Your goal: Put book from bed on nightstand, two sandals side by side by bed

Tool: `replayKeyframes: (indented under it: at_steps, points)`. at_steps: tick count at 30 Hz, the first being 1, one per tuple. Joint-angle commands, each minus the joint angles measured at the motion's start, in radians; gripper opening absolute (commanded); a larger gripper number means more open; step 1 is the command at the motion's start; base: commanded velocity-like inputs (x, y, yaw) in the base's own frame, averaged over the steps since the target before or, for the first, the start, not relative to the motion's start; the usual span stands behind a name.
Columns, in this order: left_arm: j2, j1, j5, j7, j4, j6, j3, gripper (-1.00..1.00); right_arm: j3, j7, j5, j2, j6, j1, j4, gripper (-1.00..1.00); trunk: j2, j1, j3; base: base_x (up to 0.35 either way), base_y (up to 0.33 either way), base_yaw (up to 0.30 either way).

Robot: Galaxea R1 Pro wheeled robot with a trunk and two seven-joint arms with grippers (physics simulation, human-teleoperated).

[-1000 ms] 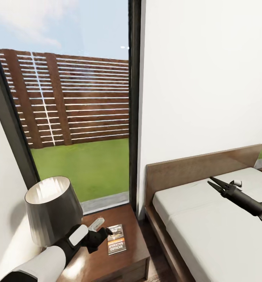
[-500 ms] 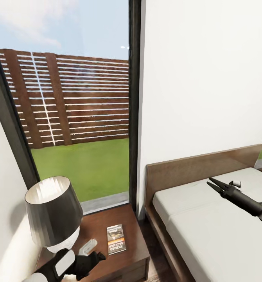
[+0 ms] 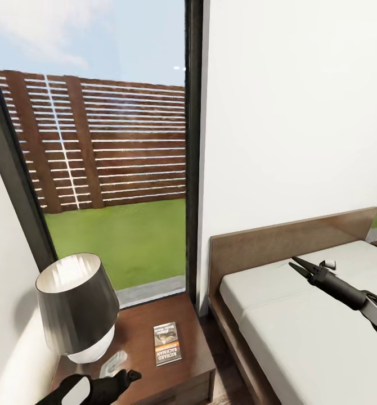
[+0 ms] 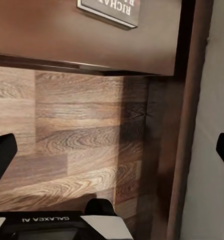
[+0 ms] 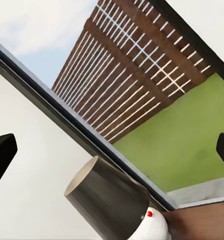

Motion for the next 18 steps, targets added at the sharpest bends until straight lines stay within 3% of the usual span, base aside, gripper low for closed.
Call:
replayKeyframes:
  at_steps: [1, 13, 18]
  points:
    - [0.002, 0.002, 0.001, -0.006, 0.000, 0.001, -0.003, 1.00, 0.008, 0.003, -0.011, 0.000, 0.011, -0.001, 0.000, 1.00, -0.001, 0.000, -0.001, 0.000, 0.000, 0.000]
    - [0.002, 0.042, -0.004, -0.066, 0.000, -0.008, -0.003, 1.00, 0.009, 0.003, -0.001, 0.006, 0.013, -0.001, 0.061, 1.00, -0.001, 0.000, -0.001, 0.000, 0.000, 0.000]
    - [0.005, 0.051, -0.006, -0.117, -0.001, -0.015, -0.003, 1.00, 0.010, 0.002, 0.045, 0.026, 0.013, -0.001, 0.097, 1.00, -0.001, 0.000, -0.001, 0.000, 0.000, 0.000]
